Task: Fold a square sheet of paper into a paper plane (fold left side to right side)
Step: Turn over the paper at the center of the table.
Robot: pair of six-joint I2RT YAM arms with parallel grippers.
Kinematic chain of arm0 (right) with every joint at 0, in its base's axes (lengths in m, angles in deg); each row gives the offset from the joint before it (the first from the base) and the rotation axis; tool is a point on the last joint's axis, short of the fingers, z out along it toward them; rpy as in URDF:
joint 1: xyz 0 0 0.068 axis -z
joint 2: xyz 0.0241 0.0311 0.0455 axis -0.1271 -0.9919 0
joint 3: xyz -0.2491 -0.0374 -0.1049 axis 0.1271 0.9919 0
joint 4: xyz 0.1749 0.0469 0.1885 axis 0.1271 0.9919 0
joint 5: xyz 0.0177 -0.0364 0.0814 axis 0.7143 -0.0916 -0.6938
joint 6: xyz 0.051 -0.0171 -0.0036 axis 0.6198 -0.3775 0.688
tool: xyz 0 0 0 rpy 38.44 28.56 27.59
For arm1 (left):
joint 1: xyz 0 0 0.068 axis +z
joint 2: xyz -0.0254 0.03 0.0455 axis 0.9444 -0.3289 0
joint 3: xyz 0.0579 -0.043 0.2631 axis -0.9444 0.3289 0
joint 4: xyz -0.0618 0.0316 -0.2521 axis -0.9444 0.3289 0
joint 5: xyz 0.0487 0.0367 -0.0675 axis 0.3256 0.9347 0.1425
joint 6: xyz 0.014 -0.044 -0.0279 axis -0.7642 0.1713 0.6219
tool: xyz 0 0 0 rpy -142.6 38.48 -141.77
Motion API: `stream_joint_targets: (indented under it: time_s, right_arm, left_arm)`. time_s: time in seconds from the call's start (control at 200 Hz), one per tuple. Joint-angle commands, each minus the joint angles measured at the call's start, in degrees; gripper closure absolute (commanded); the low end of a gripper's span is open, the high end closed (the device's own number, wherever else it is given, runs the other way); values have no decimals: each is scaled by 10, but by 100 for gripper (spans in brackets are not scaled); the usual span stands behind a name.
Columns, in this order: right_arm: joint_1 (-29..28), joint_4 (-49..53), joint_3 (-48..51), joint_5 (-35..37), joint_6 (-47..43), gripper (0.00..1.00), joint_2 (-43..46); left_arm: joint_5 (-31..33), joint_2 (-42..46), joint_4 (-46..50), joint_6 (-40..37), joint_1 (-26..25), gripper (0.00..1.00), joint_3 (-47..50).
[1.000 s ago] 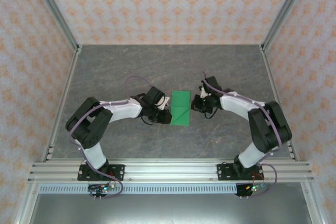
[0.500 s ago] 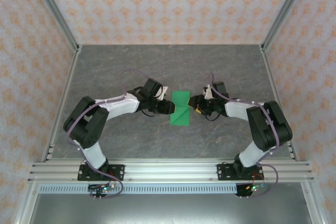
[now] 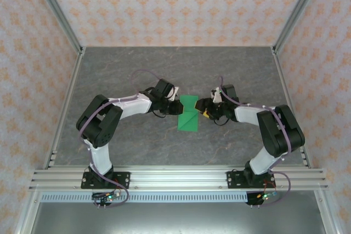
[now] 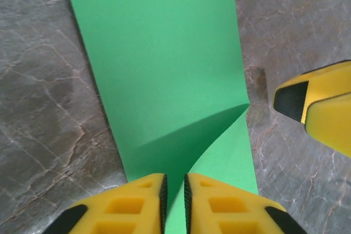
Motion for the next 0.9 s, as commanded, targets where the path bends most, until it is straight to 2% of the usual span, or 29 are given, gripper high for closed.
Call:
stream_joint_targets:
  time_s: [0.0,0.21,0.475,0.626,0.691,0.726,0.786,0.896]
  right_arm:
    - [-2,8,-6,-11,-14,41,-11]
    - [-11,5,-16,-14,-12,42,-28]
    - [-34,-12,-42,-27,-1,49,-48]
    - [-47,-30,-58,-31,15,60,-71]
    - [-50,-45,-61,-36,25,73,-75]
    - [-49,-54,-59,-38,30,81,-74]
    - [-48,-57,-59,-36,29,92,-66]
    - [-28,-71,-59,-52,26,96,-44]
  left_arm:
    - [36,9,12,-9,7,88,-4]
    - [57,26,20,-15,7,97,8]
    - [52,27,12,-12,7,97,10]
    - [55,31,13,-11,7,97,12]
    - [57,35,14,-10,8,96,13]
    - [58,39,16,-10,9,94,14]
    - [58,57,12,-3,17,85,21]
    - [49,109,-7,13,45,61,46]
